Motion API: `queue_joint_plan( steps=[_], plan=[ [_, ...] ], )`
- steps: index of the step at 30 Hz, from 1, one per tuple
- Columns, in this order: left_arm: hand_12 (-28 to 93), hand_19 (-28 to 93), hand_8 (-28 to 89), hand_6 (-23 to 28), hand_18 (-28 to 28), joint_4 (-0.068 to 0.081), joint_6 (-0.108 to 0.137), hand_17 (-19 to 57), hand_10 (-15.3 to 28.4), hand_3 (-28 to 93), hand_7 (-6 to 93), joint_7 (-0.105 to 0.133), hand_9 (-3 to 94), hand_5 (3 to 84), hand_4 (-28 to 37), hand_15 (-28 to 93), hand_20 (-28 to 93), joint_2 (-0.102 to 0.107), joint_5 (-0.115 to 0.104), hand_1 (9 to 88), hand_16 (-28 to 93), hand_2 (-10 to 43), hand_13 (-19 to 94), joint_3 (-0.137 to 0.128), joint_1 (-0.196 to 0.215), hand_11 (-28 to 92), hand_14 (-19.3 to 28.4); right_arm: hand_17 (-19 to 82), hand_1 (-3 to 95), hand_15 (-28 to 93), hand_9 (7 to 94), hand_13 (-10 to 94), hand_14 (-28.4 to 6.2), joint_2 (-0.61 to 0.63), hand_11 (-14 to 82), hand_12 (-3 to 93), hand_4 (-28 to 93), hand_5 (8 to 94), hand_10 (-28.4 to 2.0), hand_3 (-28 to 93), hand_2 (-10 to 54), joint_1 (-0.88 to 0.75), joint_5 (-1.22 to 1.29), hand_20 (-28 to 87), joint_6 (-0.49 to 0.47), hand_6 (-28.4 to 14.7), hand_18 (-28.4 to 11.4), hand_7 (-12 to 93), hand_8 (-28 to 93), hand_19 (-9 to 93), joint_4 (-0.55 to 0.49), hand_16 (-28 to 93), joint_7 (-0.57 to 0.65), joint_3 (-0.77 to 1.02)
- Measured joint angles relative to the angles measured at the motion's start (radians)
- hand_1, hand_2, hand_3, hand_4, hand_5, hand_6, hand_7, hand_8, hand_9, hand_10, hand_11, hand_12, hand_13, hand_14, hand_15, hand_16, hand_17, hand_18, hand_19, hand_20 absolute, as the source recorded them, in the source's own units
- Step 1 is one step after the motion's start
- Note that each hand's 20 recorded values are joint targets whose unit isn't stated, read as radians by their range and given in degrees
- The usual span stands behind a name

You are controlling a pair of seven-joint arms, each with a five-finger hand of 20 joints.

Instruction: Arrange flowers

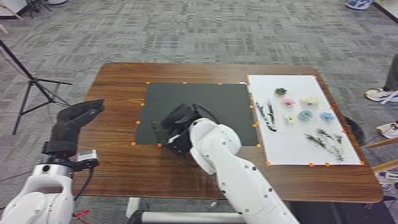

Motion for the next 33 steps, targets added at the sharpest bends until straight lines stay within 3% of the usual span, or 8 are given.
queue_joint_plan(
  steps=[5, 7, 10, 15, 19, 26, 29, 33],
  plan=[
    [10, 4, -9, 2.1, 10.0, 0.000, 0.000, 4.7, 12.8, 69, 19.6, 0.000, 48.5, 48.5, -20.7, 15, 15, -0.001, 0.000, 28.1, -1, -9.5, 36, 0.001, -0.001, 21, 15.9, 49, 42.3, 51, 87.3, 93, -3.0, 0.000, 16.4, 16.1, -15, 72.0, -12.7, 65, -7.8, 0.000, 0.005, 41, -0.009, -3.7, -22.6, 24, 13, 93, -0.001, 37, -0.001, 0.003],
    [10, 4, -9, 2.1, 10.0, 0.000, 0.000, 4.6, 12.8, 69, 19.6, 0.000, 48.5, 48.5, -20.7, 15, 15, -0.002, 0.000, 28.3, -1, -9.5, 36, 0.001, -0.001, 20, 15.8, 44, 36.0, 53, 82.2, 88, -5.3, 0.001, 16.3, 16.0, -16, 67.8, -13.4, 68, -1.8, 0.000, 0.010, 43, -0.009, -4.3, -24.2, 26, -3, 90, -0.002, 36, -0.003, 0.003],
    [10, 4, -9, 2.1, 9.9, -0.001, 0.000, 4.6, 12.8, 69, 19.6, 0.000, 48.4, 48.5, -20.7, 15, 15, -0.003, 0.000, 28.2, -1, -9.5, 35, 0.001, -0.001, 20, 15.6, 34, 28.4, 54, 75.0, 79, -9.5, 0.006, 15.9, 15.6, -16, 62.1, -15.1, 67, 5.1, 0.000, 0.047, 47, -0.007, -4.8, -25.7, 27, -9, 83, -0.004, 33, -0.027, 0.006],
    [10, 0, -9, 1.9, 8.2, -0.002, 0.004, 1.2, 12.6, 69, 19.3, 0.000, 48.2, 47.9, -20.8, 15, 13, -0.005, -0.001, 28.0, -2, -9.5, 37, -0.008, 0.007, 20, 15.6, 28, 22.1, 56, 67.3, 71, -13.5, 0.051, 14.3, 15.3, -15, 56.2, -15.8, 68, 7.5, -0.004, 0.282, 49, 0.007, -4.5, -26.4, 27, -10, 78, -0.009, 31, -0.223, 0.002],
    [9, -1, -9, 1.7, 7.5, -0.002, 0.031, -3.9, 12.6, 70, 18.6, 0.000, 47.0, 47.4, -21.1, 13, 10, -0.006, -0.015, 27.1, -2, -9.5, 36, -0.020, 0.017, 18, 15.0, 27, 19.8, 59, 63.0, 69, -14.8, 0.103, 12.3, 14.7, -16, 53.0, -15.6, 69, 9.2, -0.009, 0.285, 52, -0.021, -4.7, -26.9, 26, -10, 77, -0.032, 32, -0.399, -0.029],
    [9, -1, -9, 1.7, 7.3, 0.012, 0.127, -6.8, 12.3, 71, 18.1, 0.001, 44.2, 45.9, -21.7, 9, 8, -0.005, -0.035, 25.4, -1, -8.8, 32, -0.023, 0.019, 17, 13.9, 32, 17.0, 72, 56.3, 73, -13.9, 0.113, 8.1, 11.5, -16, 47.4, -14.0, 68, 14.9, -0.014, -0.107, 58, -0.321, -4.7, -28.3, 24, -9, 83, -0.035, 29, -0.638, -0.003],
    [9, -1, -9, 1.8, 7.3, 0.017, 0.138, -6.8, 12.3, 71, 17.9, 0.003, 44.1, 45.7, -21.8, 9, 8, -0.005, -0.060, 25.2, 0, -8.8, 31, -0.023, 0.019, 17, 14.0, 34, 17.3, 78, 55.2, 74, -13.7, 0.113, 7.6, 10.4, -16, 47.0, -13.5, 68, 15.7, -0.004, -0.220, 59, -0.449, -4.6, -28.3, 24, -9, 85, -0.034, 29, -0.752, -0.001],
    [10, -1, -9, 1.7, 7.4, 0.020, 0.137, -6.9, 12.2, 71, 17.9, 0.006, 43.9, 45.6, -21.9, 9, 8, -0.005, -0.075, 25.0, 0, -8.4, 31, -0.020, 0.018, 17, 14.2, 36, 17.4, 85, 52.5, 75, -14.0, 0.110, 7.0, 9.0, -16, 45.4, -13.0, 68, 16.8, 0.015, -0.373, 58, -0.483, -4.8, -28.4, 24, -9, 86, -0.029, 29, -0.828, -0.022]
  ],
)
